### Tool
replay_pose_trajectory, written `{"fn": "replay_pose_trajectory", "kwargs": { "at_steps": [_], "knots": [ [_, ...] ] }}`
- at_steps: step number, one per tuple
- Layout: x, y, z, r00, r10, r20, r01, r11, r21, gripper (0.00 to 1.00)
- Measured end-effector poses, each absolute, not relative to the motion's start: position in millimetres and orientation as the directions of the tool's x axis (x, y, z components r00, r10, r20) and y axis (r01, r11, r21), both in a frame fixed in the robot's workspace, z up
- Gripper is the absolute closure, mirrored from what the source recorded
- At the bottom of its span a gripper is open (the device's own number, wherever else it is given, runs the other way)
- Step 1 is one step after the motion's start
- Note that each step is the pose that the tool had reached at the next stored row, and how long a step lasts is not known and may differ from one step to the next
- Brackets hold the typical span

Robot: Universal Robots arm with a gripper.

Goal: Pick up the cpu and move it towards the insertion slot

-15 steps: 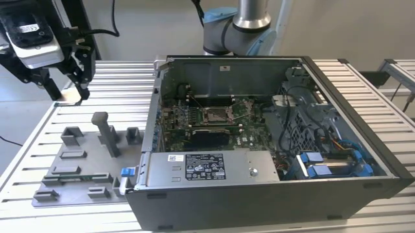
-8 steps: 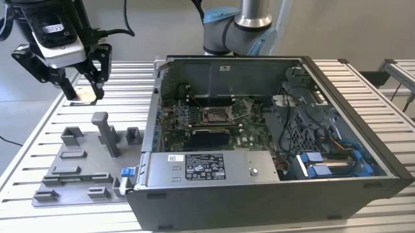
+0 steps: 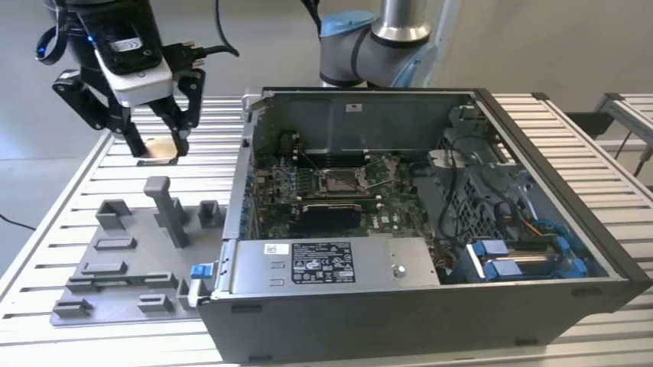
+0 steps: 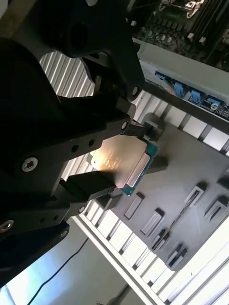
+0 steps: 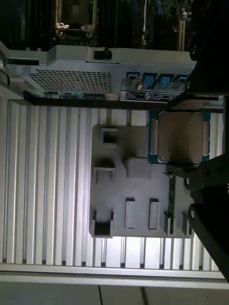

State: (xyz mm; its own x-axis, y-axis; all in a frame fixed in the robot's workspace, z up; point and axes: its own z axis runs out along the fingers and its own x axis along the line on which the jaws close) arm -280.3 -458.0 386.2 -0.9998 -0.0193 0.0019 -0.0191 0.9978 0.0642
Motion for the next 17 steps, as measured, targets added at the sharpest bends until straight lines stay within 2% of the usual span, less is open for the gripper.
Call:
{"fn": "replay_pose_trajectory", "kwargs": {
  "at_steps": [17],
  "knots": [
    [-207,-458,386,-1.0,-0.019,0.002,-0.019,0.998,0.064,1.0]
  ]
}}
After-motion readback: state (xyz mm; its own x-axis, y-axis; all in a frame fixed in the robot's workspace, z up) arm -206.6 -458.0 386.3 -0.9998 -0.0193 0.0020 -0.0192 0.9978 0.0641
